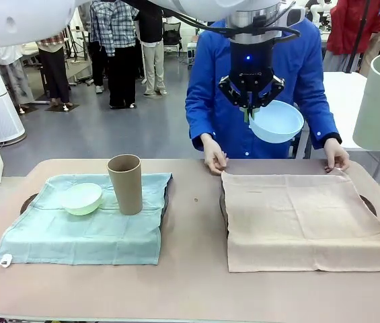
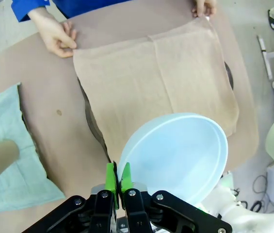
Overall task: Set up a tray with a mat and arrange the tableware.
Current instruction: Place the Picnic Bowl and Reusable plastic cup back onto the Handle tray in front of the human's position.
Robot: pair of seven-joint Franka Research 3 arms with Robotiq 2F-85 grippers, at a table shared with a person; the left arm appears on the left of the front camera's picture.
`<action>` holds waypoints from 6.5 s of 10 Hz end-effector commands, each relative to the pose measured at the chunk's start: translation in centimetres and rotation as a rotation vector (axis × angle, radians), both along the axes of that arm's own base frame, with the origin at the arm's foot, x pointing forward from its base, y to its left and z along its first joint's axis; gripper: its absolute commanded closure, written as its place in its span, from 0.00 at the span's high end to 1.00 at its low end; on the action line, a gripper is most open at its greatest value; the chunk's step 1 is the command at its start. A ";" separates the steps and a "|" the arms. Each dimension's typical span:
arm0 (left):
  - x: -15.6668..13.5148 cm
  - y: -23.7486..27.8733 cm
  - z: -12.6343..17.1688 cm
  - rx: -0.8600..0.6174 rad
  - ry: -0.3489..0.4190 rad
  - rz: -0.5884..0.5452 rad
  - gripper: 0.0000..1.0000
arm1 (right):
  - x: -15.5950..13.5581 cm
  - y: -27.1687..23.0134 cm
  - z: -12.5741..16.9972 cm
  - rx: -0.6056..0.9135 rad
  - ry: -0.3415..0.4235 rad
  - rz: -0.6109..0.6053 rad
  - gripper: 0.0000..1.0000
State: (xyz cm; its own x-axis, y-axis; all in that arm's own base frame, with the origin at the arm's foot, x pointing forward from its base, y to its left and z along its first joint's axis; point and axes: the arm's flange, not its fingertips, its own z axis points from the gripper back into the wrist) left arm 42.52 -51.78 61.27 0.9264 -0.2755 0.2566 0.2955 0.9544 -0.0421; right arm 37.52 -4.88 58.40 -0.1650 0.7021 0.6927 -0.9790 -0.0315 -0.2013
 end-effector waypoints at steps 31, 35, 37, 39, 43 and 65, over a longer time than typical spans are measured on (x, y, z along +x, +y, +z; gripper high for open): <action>7.4 -1.2 -22.8 -0.106 0.237 0.073 0.04 | 9.6 -2.9 -25.1 0.141 0.229 0.063 0.81; 8.0 -1.8 -24.1 -0.122 0.234 0.064 0.04 | 10.6 -2.6 -26.4 0.159 0.236 0.084 0.81; 8.4 -2.0 -25.1 -0.086 0.222 0.074 0.04 | 11.2 -2.3 -27.6 0.158 0.254 0.087 0.81; 9.2 -1.8 -26.1 -0.087 0.230 0.085 0.04 | 11.7 -2.0 -29.1 0.151 0.276 0.075 0.81; 9.1 -1.7 -26.7 -0.091 0.236 0.079 0.64 | 11.8 -2.0 -29.0 0.074 0.223 0.015 1.00; 2.6 14.7 -1.9 0.074 0.148 0.165 0.86 | 6.4 0.5 0.3 -0.452 0.596 -1.092 1.00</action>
